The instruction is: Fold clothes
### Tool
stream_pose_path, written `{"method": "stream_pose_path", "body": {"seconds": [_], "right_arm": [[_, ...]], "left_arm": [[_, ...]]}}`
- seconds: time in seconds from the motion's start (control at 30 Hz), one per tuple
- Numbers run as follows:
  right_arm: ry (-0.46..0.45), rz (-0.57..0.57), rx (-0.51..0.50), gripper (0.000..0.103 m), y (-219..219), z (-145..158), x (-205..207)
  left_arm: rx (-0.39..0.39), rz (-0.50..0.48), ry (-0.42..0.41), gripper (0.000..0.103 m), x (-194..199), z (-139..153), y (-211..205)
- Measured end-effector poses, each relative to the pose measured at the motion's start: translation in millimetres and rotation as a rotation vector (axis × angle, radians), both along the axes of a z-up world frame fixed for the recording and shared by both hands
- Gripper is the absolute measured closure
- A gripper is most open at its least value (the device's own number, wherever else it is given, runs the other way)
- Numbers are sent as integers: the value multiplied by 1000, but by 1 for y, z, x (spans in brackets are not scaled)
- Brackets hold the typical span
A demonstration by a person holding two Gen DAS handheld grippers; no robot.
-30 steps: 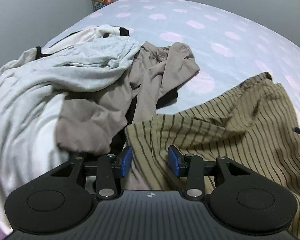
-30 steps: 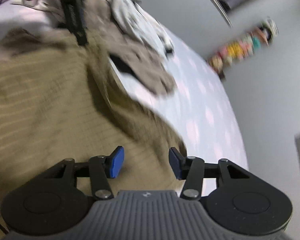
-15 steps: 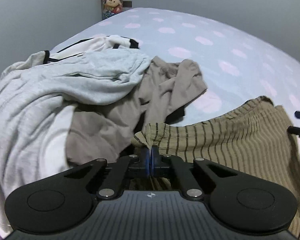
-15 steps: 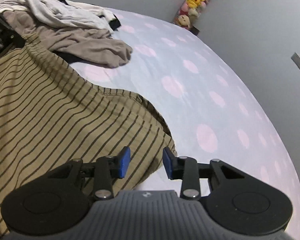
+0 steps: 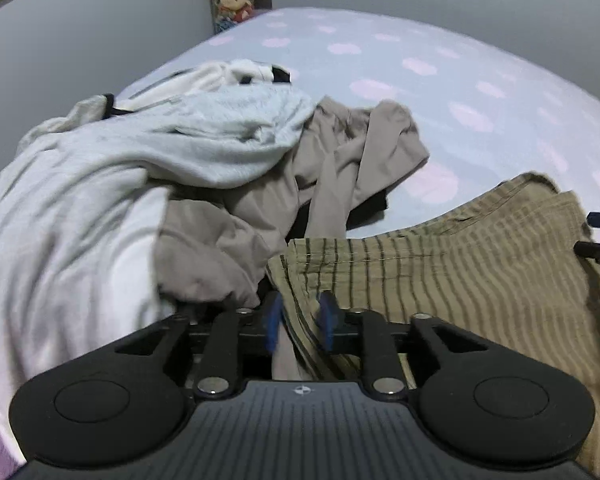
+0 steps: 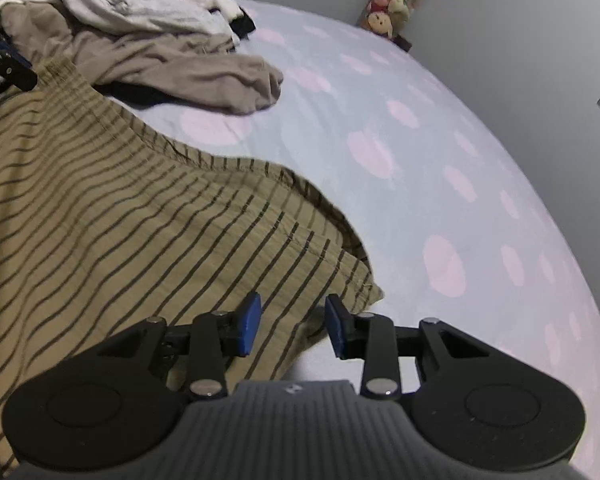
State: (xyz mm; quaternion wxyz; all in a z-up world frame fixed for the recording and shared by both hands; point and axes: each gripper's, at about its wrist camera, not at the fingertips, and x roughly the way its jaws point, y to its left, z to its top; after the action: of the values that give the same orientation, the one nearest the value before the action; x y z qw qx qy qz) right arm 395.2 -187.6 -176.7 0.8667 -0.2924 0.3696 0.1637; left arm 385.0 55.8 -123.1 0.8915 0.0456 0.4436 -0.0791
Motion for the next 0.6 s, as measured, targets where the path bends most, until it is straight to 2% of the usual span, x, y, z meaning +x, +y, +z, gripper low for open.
{"method": "stream_pose_path", "body": {"seconds": [0.07,0.17,0.23,0.3,0.47,0.5,0.53,0.6], "right_arm": [[-12,0,15,65,-2,10,-10],[-13,-15,57,65,-7,26,-28],[-13,-25,85,65,-11,37,-44],[-11,-34,115,65,-14,45,-62],[8,-88,218,62,-24,58,-121],[19,-104,243,62,-26,57,-134],[31,-125,269,62,-28,56,-148],[50,-169,322,62,-34,54,-174]], "left_arm": [[-20,-3,0,80,-15,11,-4],[-98,-6,35,75,-40,23,-8],[-158,-8,66,63,-58,28,-12],[-198,-18,98,58,-78,30,-19],[-219,-47,164,58,-123,22,-38],[-221,-44,178,62,-131,18,-39],[-224,-38,189,75,-137,14,-40],[-231,-25,208,92,-150,8,-41]]}}
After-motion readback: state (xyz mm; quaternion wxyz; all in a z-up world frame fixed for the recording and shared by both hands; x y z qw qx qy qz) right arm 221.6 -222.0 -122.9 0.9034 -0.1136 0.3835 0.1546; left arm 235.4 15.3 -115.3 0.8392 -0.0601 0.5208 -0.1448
